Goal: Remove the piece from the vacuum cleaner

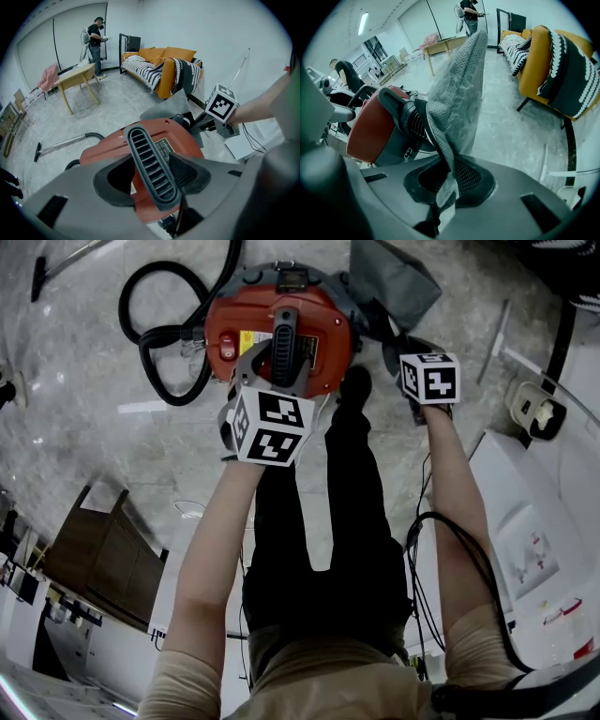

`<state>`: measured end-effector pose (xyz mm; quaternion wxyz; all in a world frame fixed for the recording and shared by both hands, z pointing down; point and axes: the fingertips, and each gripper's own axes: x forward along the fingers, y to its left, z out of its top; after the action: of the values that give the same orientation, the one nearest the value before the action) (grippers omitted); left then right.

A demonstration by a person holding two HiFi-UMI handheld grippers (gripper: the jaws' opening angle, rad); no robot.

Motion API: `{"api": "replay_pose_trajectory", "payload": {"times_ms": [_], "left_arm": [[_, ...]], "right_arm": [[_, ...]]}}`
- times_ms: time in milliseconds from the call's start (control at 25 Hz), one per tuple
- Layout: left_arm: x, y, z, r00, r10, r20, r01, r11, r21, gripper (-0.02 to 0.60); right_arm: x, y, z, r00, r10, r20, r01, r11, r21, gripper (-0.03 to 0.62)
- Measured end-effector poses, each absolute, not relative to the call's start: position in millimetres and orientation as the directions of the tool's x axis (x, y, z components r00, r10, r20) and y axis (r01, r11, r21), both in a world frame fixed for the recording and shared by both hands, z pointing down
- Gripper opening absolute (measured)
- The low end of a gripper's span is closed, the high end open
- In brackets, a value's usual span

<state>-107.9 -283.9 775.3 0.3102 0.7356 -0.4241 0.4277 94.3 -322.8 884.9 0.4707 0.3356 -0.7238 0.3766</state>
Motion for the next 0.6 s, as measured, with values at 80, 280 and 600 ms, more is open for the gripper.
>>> {"api": "replay_pose_trajectory", "payload": {"times_ms": [80, 280, 600], "left_arm": [[-107.8, -284.0, 775.6, 0.275, -0.358, 0.892, -0.889, -0.447, 0.095, 0.221], [-108.0, -283.5, 776.0, 0.268, -0.36, 0.894, -0.891, -0.444, 0.089, 0.221], [-107.3, -283.4, 777.6, 0.268, -0.358, 0.894, -0.891, -0.444, 0.09, 0.221]], "right_arm": [[95.2, -323.6, 885.6, -0.33, -0.132, 0.935, -0.84, 0.493, -0.227, 0.031], [95.5, -324.4, 887.4, -0.33, -0.128, 0.935, -0.82, 0.529, -0.217, 0.031], [101.0, -330.4, 890.0, -0.31, -0.138, 0.941, -0.828, 0.525, -0.196, 0.031]]}}
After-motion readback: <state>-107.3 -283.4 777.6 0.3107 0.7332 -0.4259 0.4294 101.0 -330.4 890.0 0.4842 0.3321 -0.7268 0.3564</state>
